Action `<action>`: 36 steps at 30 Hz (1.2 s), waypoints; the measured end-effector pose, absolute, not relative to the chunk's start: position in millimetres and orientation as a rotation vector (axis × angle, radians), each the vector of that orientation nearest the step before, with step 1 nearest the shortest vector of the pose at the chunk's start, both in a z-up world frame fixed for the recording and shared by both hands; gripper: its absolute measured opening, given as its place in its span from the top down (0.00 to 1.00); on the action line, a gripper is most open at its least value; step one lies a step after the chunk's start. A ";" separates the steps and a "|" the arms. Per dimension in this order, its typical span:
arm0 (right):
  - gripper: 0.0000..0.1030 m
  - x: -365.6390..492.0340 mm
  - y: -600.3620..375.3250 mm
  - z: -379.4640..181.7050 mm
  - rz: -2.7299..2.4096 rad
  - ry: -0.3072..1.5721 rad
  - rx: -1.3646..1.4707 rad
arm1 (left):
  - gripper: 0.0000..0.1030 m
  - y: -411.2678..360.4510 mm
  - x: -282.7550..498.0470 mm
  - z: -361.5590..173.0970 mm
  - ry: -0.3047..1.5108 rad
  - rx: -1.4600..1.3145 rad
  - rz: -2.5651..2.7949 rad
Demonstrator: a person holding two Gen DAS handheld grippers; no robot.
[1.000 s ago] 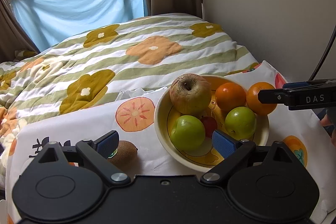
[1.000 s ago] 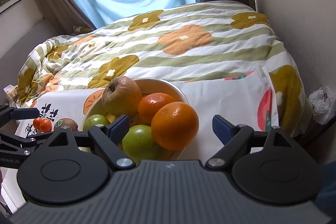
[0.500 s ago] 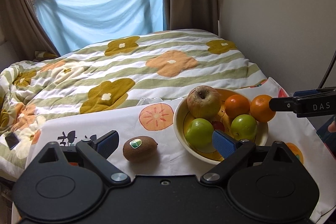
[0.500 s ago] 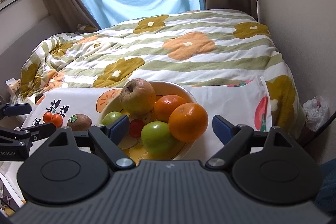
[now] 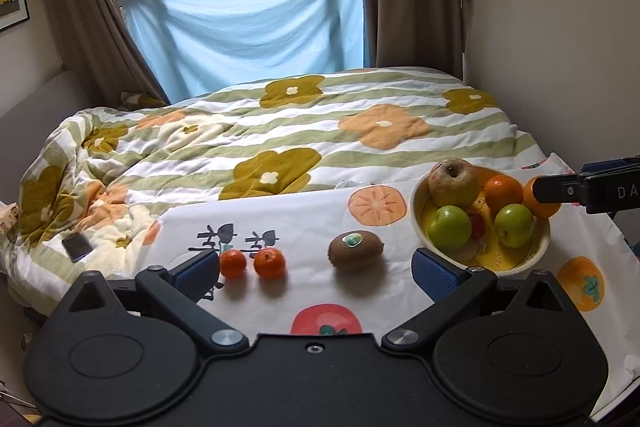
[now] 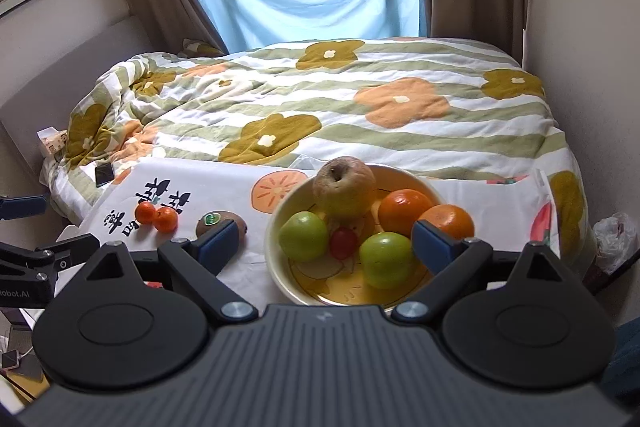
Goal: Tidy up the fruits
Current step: 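Move the left tool to a mandarin while the right tool moves to the kiwi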
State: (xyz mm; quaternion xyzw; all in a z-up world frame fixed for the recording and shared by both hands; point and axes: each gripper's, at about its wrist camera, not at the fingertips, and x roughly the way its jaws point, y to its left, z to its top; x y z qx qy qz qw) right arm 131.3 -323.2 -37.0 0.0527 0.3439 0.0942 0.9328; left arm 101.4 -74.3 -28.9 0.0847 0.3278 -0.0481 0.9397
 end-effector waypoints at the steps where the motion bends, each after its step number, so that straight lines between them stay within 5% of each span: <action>1: 0.00 130.3 -315.9 -36.3 0.190 0.703 0.106 | 0.00 -66.5 100.5 -28.3 0.667 0.170 -0.097; 19: 0.00 155.5 -190.3 -67.6 0.055 0.740 0.137 | 0.01 52.2 163.3 -65.3 0.670 0.325 -0.260; 36: 0.00 203.8 -141.4 -138.7 -0.069 0.814 0.154 | 0.20 62.3 245.1 -149.1 0.777 0.489 -0.540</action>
